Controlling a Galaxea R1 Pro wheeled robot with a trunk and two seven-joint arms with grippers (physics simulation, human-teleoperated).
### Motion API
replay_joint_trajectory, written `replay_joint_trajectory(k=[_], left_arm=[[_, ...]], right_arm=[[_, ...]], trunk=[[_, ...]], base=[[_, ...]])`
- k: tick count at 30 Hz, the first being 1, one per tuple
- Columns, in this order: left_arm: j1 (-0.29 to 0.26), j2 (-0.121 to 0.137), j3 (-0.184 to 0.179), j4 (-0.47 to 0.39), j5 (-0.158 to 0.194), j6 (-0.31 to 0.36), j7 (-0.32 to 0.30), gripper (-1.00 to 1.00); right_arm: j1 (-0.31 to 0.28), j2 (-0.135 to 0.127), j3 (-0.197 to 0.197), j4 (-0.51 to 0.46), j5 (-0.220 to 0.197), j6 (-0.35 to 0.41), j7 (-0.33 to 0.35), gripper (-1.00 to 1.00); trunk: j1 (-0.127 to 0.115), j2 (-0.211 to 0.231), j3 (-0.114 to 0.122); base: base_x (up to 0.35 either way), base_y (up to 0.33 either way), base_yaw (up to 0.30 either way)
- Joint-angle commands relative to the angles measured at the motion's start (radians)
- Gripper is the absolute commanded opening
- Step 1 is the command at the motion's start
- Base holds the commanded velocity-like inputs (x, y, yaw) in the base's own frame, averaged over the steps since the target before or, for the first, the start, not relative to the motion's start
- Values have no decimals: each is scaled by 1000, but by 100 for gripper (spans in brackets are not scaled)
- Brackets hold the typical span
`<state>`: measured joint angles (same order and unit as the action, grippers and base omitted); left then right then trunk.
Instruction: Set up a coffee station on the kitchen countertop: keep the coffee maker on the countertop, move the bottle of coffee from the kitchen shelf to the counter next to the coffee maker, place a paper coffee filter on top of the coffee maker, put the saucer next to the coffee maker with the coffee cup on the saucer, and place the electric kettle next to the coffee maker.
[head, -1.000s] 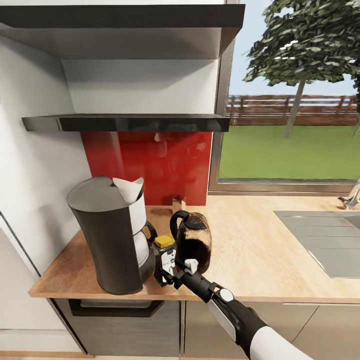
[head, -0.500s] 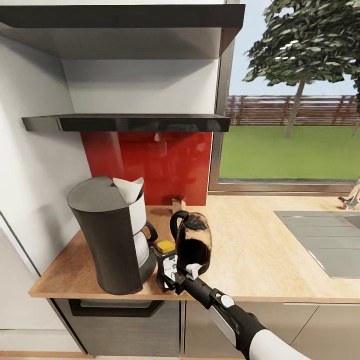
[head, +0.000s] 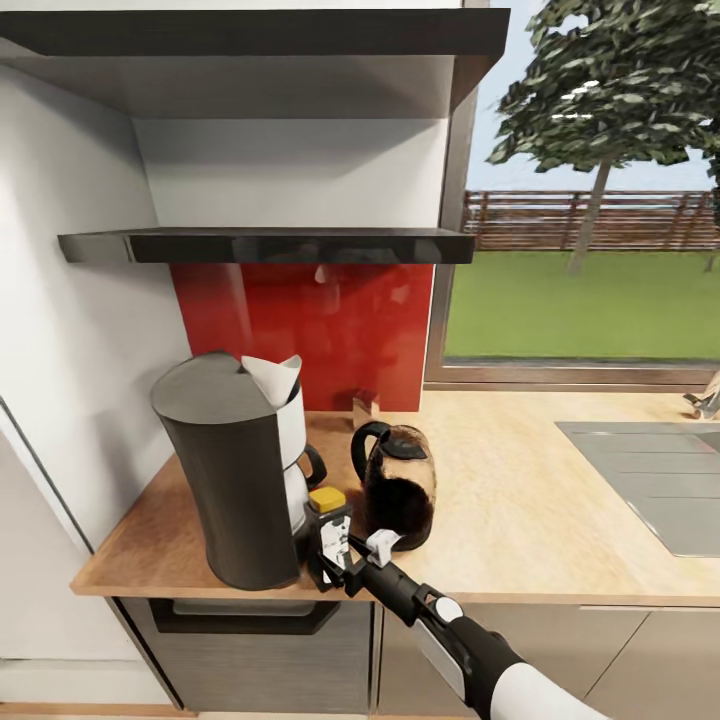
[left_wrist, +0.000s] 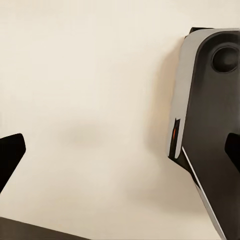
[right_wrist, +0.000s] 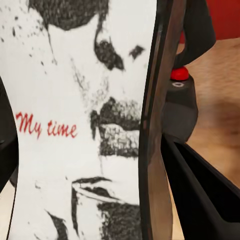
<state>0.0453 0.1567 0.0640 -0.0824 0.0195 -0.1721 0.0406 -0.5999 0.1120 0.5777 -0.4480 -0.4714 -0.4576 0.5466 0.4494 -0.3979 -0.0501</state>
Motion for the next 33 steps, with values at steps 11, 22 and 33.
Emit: replay_joint_trajectory(k=[11,22,33], left_arm=[[1,-1,4,-1,1,-1,-1,100],[1,0,5,-2,0,-3,-1,100],[4,-12,3,10,4,0,2,100]], right_arm=[[-2,-2,5,2,-12,-9,3,-100],[-2,-2,5,3,-12,-9,3,-100],[4,-7,5,10,-13,-9,2,-100]], trunk=[[1,-2,-2],[1,-2,-2],[1,-2,-2]], base=[[35,2,0],[8,-24,0],[10,-8,0]])
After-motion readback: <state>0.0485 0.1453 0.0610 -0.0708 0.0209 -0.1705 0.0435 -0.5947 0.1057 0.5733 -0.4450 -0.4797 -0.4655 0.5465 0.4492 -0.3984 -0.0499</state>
